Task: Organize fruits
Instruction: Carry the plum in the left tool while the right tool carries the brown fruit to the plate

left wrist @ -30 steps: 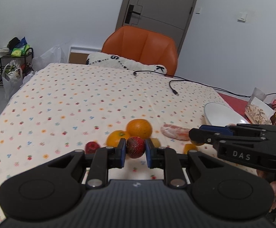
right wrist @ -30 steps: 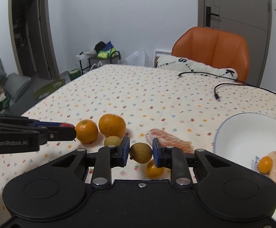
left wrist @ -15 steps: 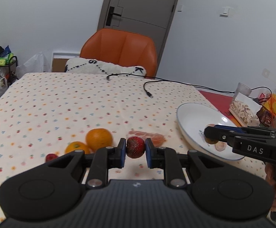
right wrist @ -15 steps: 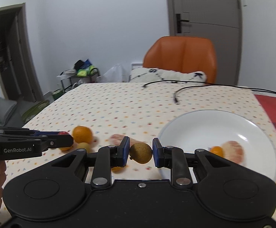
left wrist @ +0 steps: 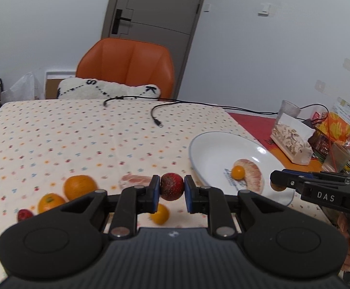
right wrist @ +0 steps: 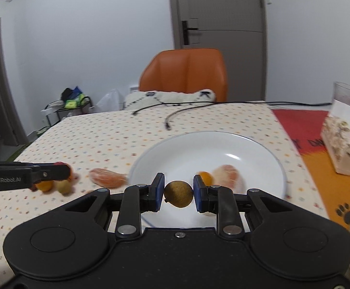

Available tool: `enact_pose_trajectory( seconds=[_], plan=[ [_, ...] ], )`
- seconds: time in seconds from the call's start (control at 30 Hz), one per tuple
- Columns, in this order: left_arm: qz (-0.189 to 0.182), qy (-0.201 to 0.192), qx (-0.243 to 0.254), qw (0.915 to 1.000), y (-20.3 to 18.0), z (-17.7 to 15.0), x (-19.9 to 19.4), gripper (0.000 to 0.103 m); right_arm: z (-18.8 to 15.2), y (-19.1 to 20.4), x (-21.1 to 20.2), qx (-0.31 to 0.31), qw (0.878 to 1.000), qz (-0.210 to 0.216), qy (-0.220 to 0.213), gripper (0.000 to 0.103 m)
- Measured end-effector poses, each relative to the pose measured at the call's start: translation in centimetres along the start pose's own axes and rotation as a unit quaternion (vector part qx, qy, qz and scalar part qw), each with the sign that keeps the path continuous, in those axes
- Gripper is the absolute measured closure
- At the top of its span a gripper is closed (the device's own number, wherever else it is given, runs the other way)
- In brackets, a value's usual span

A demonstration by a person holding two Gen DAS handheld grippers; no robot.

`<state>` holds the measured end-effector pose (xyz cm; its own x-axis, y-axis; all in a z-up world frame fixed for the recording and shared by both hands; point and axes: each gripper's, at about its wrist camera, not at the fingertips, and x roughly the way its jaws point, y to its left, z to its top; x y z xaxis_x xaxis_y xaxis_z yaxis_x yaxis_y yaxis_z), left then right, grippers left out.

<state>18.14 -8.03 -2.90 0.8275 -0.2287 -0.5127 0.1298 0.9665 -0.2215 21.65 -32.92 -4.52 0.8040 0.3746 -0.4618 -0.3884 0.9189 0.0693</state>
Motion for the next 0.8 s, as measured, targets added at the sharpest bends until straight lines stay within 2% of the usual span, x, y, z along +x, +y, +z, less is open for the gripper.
enact_pose_trajectory(
  seconds=[0.4, 0.8],
  plan=[
    [-0.024, 0.008, 0.026, 0.9993, -3.3, 0.6, 2.4, 0.083, -1.4, -3.2, -0.5, 0.018, 0.999, -0.049, 0.005, 0.079],
    [-0.034, 0.025, 0.042, 0.9982, -5.5, 0.8, 5.0, 0.083, -1.2, -5.0, 0.8, 0.023, 0.998, -0.052, 0.001, 0.078]
  ],
)
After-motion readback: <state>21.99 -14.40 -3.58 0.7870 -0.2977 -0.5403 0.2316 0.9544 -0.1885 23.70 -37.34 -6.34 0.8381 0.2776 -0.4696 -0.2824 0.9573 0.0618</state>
